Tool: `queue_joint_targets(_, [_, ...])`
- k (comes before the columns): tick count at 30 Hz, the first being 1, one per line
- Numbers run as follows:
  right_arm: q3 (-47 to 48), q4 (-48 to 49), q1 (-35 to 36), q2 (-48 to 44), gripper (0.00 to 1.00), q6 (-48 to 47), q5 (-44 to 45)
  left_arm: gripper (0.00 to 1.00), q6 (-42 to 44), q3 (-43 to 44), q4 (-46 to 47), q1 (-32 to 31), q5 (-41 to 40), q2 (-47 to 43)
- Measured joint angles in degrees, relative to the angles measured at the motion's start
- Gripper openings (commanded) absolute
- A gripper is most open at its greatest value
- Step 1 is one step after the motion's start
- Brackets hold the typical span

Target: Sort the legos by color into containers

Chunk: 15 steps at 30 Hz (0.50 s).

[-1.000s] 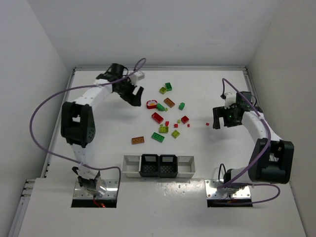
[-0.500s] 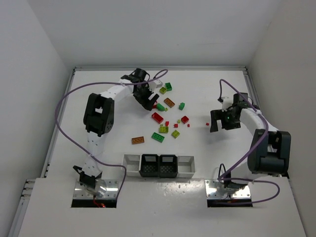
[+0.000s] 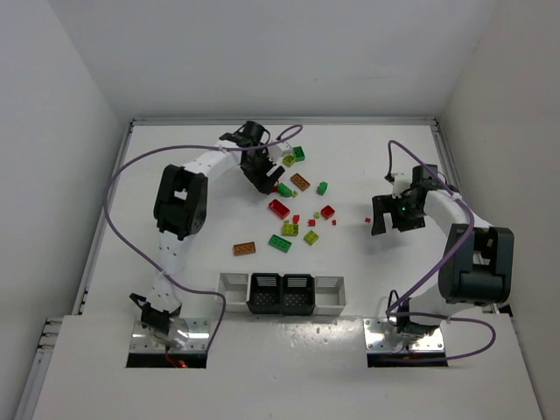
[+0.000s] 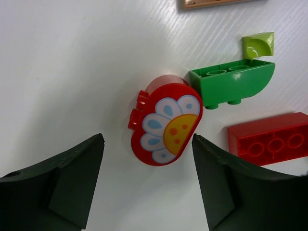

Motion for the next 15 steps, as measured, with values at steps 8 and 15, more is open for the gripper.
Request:
queue_joint_targets(8, [0.52,-0.20,0.00,0.02,1.00,0.00,-0.02,0.55,1.22,0.90,0.00,-3.17,-0.90,1.20])
queue_joint_targets(15, [0.57,-0.48,0.00,0.02,1.00,0.00,-0.09,0.28,1.44,1.20,0.04,-3.98,-1.95,1.20])
